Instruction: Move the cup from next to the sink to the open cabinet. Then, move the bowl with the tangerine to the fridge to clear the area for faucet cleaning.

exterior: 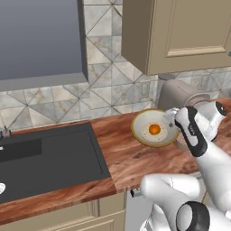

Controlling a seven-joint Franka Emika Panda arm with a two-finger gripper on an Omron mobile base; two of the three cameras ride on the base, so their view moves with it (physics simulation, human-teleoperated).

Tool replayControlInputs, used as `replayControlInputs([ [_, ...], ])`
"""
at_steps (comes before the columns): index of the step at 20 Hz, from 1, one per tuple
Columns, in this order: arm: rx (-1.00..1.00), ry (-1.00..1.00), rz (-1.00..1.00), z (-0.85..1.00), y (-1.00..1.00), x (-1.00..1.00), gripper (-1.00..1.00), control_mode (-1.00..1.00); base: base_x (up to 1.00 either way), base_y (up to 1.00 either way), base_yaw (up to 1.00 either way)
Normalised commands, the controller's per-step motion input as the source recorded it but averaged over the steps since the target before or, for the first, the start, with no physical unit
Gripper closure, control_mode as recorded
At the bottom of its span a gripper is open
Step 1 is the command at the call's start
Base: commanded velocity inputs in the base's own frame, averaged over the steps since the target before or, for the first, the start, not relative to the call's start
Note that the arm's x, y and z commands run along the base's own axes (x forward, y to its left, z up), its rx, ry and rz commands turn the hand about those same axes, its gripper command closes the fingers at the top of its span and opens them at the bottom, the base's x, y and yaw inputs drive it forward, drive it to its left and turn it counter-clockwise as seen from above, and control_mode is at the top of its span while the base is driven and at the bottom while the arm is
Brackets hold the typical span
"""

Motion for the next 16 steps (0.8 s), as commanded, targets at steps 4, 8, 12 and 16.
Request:
replayControlInputs([
  [4, 0.1, -0.18, -0.09, 0.96, 0.0, -0.83, 1.0, -1.0, 0.0, 0.0, 0.0],
  [8, 0.09, -0.03, 0.0, 0.33, 0.0, -0.5, 1.0, 1.0, -0.5, 0.0, 0.09],
  [12, 0.0, 0.0, 0.0, 0.0, 0.0, 0.0, 1.0, 1.0, -0.97, 0.0, 0.52],
  [16, 0.0, 0.0, 0.0, 0.0, 0.0, 0.0, 1.0, 1.0, -0.5, 0.0, 0.77],
])
